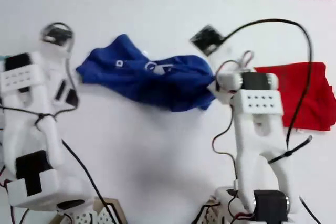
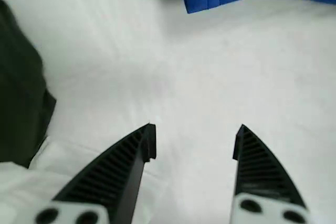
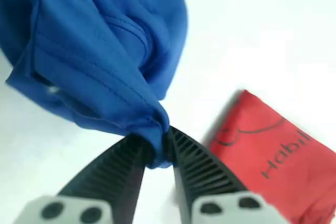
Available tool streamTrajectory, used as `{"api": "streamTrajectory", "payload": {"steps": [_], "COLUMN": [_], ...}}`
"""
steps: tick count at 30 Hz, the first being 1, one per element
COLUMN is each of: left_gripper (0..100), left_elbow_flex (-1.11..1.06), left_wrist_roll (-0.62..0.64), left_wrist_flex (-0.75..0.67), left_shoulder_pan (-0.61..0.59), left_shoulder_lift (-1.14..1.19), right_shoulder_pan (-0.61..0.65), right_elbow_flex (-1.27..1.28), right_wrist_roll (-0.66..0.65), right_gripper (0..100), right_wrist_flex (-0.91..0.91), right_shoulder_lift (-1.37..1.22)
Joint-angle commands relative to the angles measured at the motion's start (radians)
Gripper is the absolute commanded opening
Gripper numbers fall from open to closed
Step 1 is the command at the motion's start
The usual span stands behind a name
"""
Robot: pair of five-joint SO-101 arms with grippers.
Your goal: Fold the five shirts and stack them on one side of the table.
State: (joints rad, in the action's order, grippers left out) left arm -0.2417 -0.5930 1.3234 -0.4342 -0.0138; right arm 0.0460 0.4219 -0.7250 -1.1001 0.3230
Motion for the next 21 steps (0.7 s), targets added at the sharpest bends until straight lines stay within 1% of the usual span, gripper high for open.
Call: {"api": "streamTrajectory", "payload": {"steps": [1, 6, 9, 12, 14, 18, 21], "left_gripper": [26, 26, 26, 26, 26, 26, 26], "left_elbow_flex": [-0.030, -0.031, -0.031, -0.038, -0.042, -0.027, 0.018], "left_wrist_roll": [-0.003, -0.003, 0.014, 0.109, 0.147, 0.161, 0.184], "left_wrist_flex": [-0.087, -0.233, -0.304, -0.364, -0.391, -0.433, -0.465], "left_shoulder_pan": [0.055, 0.054, 0.061, 0.094, 0.130, 0.207, 0.230], "left_shoulder_lift": [-0.005, -0.005, -0.005, -0.003, 0.003, 0.086, 0.175], "right_shoulder_pan": [-0.053, -0.073, -0.091, -0.130, -0.148, -0.148, -0.148], "right_elbow_flex": [0.012, 0.109, 0.126, 0.133, 0.143, 0.143, 0.143], "right_wrist_roll": [-0.002, -0.002, -0.003, -0.002, -0.002, -0.002, -0.002], "right_gripper": [2.1, 2.1, 2.1, 2.1, 2.1, 2.1, 2.1], "right_wrist_flex": [0.054, 0.166, 0.179, 0.173, 0.166, 0.163, 0.163], "right_shoulder_lift": [0.050, 0.050, 0.059, 0.059, 0.059, 0.059, 0.059]}}
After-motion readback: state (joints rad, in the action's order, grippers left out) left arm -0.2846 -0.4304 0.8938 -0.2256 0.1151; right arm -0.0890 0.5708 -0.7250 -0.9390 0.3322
